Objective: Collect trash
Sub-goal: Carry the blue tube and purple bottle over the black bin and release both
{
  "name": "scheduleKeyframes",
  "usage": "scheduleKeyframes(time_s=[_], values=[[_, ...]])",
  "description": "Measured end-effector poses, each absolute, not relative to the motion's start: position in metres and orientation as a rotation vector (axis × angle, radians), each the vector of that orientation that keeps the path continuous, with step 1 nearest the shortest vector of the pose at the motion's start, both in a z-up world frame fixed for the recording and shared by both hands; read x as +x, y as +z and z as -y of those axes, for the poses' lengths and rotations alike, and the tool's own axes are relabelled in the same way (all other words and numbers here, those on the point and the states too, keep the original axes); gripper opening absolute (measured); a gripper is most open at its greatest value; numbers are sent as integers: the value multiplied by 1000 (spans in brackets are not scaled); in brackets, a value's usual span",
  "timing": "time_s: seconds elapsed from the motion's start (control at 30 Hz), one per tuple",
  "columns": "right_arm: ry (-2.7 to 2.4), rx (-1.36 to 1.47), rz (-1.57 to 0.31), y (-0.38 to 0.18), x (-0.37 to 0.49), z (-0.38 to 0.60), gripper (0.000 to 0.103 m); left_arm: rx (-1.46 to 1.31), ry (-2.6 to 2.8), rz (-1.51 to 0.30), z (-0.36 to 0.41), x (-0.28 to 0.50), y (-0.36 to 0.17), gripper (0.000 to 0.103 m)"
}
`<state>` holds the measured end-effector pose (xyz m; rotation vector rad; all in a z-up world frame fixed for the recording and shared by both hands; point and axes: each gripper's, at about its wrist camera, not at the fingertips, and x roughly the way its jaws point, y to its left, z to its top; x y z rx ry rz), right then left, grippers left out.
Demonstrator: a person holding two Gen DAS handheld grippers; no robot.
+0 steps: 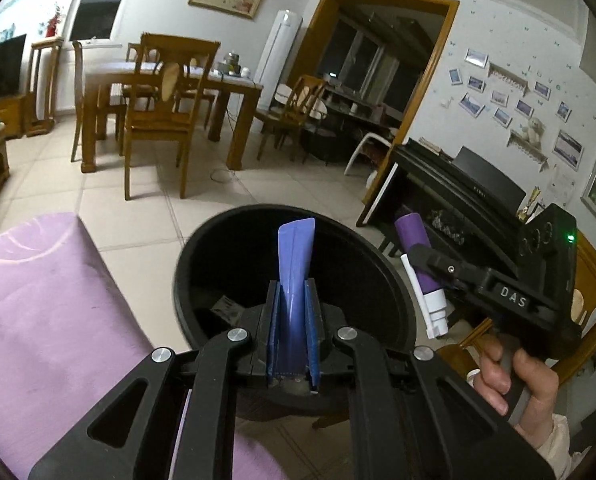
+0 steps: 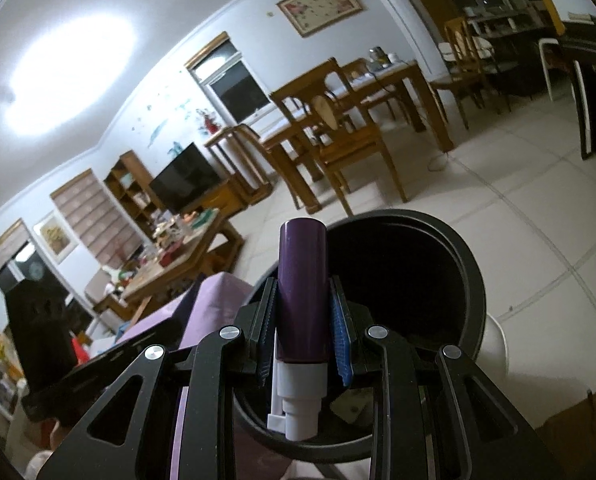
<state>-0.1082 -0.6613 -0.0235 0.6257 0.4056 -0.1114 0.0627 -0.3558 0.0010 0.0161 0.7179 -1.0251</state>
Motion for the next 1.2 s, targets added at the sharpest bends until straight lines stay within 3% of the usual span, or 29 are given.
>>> scheduleKeyframes(time_s=[0.57, 0.6, 0.67, 0.7, 0.73, 0.8, 0.87, 1.2], values=[[-102, 662, -455, -48, -76, 665, 28, 59, -1001, -784, 394, 68, -15, 17], [-98, 667, -454, -48, -75, 666, 31, 71, -995, -784, 394, 67, -14, 21], [-111, 674, -442, -45, -76, 666, 65, 84, -979, -777, 393, 67, -14, 56], [-125, 680, -429, -45, -78, 667, 71, 79, -965, -767, 391, 66, -12, 85], [-131, 684, -414, -43, -82, 666, 73, 58, -946, -737, 385, 64, -9, 95], [-129, 679, -405, -41, -84, 666, 74, 38, -934, -710, 376, 63, -4, 95], [-132, 682, -397, -40, -85, 663, 83, 36, -926, -712, 370, 64, -1, 97], [-91, 667, -433, -36, -85, 634, 86, -5, -848, -712, 303, 59, 14, 97]])
